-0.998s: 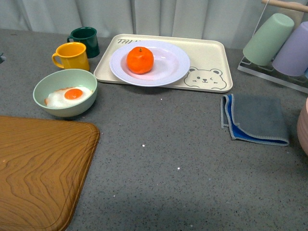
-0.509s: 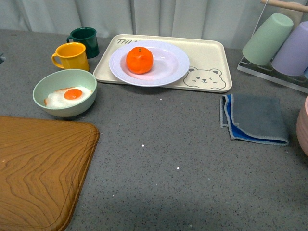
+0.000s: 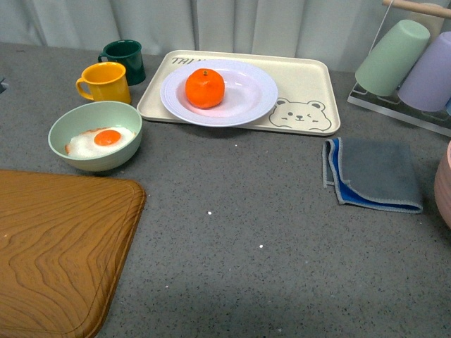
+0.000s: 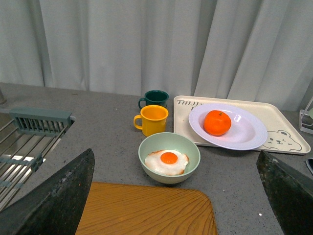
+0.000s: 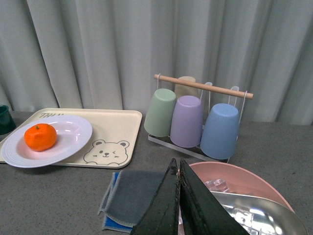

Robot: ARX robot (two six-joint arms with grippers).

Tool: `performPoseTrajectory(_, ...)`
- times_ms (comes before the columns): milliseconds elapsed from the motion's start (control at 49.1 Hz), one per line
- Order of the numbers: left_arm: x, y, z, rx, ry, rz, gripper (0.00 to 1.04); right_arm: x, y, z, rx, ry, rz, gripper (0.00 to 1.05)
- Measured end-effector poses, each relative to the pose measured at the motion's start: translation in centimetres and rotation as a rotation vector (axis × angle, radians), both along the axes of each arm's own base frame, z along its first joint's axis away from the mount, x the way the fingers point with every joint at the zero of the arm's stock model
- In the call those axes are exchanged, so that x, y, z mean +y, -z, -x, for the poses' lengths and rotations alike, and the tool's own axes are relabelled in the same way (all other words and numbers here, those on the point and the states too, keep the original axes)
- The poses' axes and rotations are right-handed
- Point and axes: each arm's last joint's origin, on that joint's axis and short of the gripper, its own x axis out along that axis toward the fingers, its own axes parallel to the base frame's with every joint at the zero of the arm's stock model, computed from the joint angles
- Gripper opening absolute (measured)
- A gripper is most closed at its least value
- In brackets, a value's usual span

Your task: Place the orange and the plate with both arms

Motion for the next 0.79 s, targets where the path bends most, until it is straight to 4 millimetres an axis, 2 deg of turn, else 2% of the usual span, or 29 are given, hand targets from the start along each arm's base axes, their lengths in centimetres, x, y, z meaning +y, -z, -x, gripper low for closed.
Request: performPoseTrajectory(794,0.0,0.0,0.0,0.000,0.000,0.000,0.98,0.0,-0.2,2.0,-0.010,-0.001,0.000,0.01)
